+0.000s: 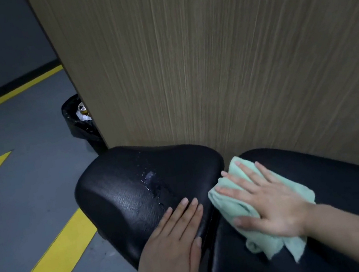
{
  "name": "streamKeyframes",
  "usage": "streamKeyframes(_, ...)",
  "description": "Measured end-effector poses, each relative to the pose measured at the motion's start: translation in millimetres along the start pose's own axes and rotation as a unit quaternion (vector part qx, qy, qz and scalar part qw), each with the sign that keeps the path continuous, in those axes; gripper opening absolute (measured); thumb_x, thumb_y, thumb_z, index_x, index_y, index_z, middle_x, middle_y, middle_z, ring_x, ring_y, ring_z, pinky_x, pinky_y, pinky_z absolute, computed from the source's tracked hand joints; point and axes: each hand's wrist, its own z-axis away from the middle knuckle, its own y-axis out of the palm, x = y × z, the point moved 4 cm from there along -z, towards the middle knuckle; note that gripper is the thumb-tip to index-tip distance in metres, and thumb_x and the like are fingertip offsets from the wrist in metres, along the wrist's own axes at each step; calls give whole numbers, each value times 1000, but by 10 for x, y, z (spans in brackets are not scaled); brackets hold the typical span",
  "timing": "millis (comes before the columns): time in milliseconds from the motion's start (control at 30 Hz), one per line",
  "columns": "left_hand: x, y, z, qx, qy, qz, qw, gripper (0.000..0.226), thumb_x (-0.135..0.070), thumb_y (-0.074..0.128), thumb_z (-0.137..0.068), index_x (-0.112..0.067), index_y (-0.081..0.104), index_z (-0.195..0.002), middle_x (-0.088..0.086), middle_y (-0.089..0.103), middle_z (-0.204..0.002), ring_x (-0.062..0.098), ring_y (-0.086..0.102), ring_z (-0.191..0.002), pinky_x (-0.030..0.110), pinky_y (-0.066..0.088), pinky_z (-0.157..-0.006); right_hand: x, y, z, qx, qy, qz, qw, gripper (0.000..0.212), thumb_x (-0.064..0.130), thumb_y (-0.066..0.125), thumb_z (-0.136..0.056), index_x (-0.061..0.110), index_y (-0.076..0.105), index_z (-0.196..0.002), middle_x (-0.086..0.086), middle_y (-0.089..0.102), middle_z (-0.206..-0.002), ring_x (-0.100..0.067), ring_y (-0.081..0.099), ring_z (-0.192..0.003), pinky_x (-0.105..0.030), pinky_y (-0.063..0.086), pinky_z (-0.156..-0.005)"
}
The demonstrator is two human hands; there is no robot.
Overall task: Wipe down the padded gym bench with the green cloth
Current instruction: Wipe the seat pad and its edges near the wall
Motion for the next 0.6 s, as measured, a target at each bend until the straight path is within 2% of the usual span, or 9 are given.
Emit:
streamKeyframes(100,-4,-4,12,15,-13,-7,1000,53,-30,16,-101,-11,47,-139,0,43,-147,14,34,-139,36,28,-109,261,77,182,4,-41,-18,999,76,84,1,-76,54,-10,-144,19,-29,-152,-10,-43,-133,-44,-22,-112)
streamKeyframes(200,-12,3,13,14,-25,-2,1000,49,-29,27,-98,-11,48,-139,-1,42,-147,13,33,-139,35,26,-111,347,139,310,-7,-82,-42,996,66,77,17,-89,51,-1,-147,20,-22,-155,-11,-36,-138,-42,-21,-111)
streamKeyframes(300,-17,9,15,11,-31,3,999,50,-28,34,-94,-12,48,-139,-1,43,-147,12,33,-139,34,25,-112,330,129,327,-3,-71,-53,996,65,77,5,-84,56,3,-145,25,-22,-153,-7,-37,-136,-40,-22,-111)
streamKeyframes(400,-9,13,2,17,-37,2,999,50,-29,34,-94,-11,49,-139,-1,43,-147,12,35,-138,34,25,-112,338,102,229,-24,-1,-57,998,72,77,-11,-76,57,0,-144,23,-24,-153,-6,-40,-134,-42,-21,-113)
streamKeyframes(500,1,23,10,27,-44,4,999,50,-30,27,-99,-11,48,-139,0,43,-147,12,35,-138,35,27,-110,446,121,102,-82,134,-68,985,93,74,-39,-58,54,-9,-144,20,-28,-150,-12,-40,-135,-45,-21,-113)
streamKeyframes(600,16,32,10,59,-60,11,996,55,-34,14,-102,-11,47,-140,1,42,-148,12,34,-139,34,26,-110,607,163,39,-109,219,-96,965,99,67,-47,-54,46,-15,-146,15,-30,-146,-21,-36,-138,-49,-21,-112)
